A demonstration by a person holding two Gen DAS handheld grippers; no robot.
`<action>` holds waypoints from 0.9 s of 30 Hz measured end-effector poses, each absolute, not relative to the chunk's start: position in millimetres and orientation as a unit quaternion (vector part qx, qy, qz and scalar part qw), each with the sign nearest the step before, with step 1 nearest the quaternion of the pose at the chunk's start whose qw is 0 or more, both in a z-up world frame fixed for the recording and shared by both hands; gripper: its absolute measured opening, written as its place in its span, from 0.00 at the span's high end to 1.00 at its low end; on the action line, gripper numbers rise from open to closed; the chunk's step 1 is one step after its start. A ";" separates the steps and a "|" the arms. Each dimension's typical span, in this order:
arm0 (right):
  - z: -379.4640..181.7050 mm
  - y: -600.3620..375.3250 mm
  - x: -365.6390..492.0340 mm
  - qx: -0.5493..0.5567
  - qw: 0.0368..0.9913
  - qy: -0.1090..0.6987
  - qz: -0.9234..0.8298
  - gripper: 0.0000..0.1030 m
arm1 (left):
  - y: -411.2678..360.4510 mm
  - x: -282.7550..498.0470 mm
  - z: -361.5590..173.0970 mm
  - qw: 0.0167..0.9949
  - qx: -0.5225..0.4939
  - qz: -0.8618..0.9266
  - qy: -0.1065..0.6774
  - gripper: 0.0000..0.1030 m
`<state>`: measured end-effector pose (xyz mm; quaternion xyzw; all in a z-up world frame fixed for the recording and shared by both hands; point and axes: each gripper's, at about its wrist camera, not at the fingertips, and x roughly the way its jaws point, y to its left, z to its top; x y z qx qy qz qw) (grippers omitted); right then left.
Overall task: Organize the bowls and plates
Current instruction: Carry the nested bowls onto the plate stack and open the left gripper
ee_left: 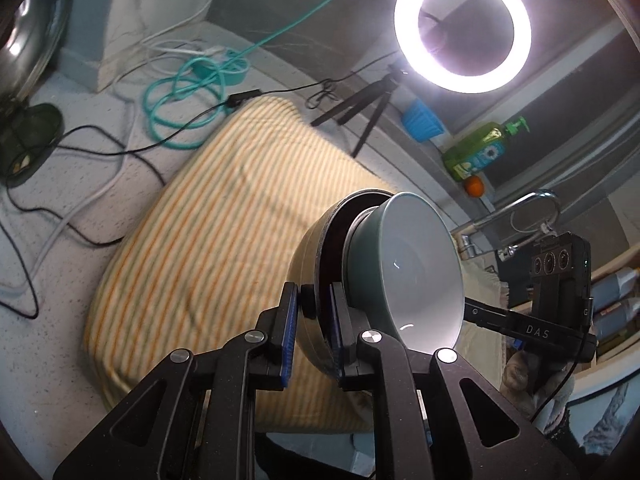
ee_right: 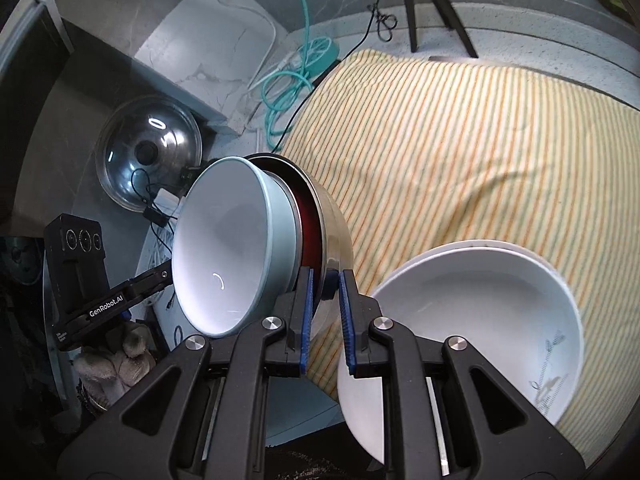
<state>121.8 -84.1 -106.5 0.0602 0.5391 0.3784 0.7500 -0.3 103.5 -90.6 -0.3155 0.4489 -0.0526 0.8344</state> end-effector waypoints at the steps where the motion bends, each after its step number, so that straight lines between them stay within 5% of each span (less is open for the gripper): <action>1: -103.1 -91.4 121.8 0.064 0.754 0.536 0.375 0.86 | 100.4 2.1 -88.8 0.835 -0.313 -0.059 0.448 0.89; 27: -121.1 -224.9 108.5 0.138 0.780 0.549 0.266 0.86 | -7.6 43.0 -103.7 0.802 -0.259 -0.174 0.510 0.89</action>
